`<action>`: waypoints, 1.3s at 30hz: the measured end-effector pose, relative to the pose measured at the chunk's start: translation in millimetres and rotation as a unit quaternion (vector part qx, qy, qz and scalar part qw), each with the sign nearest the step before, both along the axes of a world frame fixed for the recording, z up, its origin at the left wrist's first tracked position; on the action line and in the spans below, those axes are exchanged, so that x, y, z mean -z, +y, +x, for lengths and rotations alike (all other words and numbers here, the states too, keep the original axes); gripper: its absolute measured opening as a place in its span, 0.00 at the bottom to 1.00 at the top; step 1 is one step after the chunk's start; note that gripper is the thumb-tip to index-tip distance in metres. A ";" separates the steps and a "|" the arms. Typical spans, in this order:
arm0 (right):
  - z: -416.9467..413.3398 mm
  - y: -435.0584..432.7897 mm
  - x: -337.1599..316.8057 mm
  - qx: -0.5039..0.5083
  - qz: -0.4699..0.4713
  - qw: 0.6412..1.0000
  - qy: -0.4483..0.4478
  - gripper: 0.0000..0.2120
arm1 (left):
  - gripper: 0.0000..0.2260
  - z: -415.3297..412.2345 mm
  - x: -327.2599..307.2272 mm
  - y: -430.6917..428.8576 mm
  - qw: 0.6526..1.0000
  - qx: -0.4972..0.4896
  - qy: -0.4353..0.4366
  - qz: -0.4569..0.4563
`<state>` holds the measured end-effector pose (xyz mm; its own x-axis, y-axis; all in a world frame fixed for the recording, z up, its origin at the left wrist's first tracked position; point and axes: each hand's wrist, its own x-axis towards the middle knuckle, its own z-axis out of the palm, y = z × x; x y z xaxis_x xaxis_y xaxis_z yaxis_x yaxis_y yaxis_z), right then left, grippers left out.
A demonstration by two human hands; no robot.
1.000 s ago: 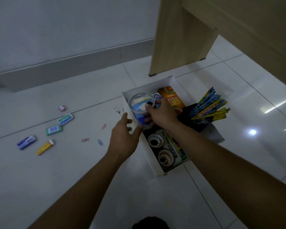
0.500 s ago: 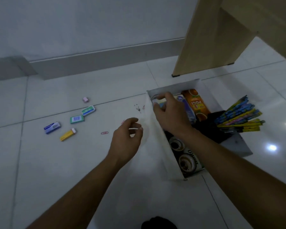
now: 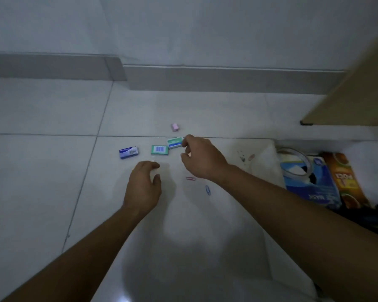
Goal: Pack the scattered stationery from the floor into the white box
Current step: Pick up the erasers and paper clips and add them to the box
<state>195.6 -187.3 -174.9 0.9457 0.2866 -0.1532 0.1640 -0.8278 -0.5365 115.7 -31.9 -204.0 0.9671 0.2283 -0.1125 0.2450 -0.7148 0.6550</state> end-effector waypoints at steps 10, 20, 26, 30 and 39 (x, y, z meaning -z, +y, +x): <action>59.0 29.8 66.8 -0.121 -0.167 0.978 -0.021 0.26 | 0.19 36.3 43.6 67.0 0.993 -0.012 -0.024 0.116; 53.3 40.2 73.5 -0.074 -0.041 0.990 -0.113 0.20 | 0.16 55.4 50.3 96.7 0.977 -0.002 0.053 0.208; 48.6 58.2 75.1 -0.168 -0.036 0.983 -0.071 0.18 | 0.14 44.3 43.9 91.6 0.990 -0.101 0.035 0.091; 47.3 56.3 76.7 -0.192 -0.099 0.974 -0.072 0.21 | 0.17 29.1 30.9 86.0 0.990 -0.141 0.012 0.002; 13.4 50.8 54.6 -0.062 0.097 0.993 -0.040 0.22 | 0.15 -28.8 6.3 49.6 0.899 -0.231 0.010 -0.371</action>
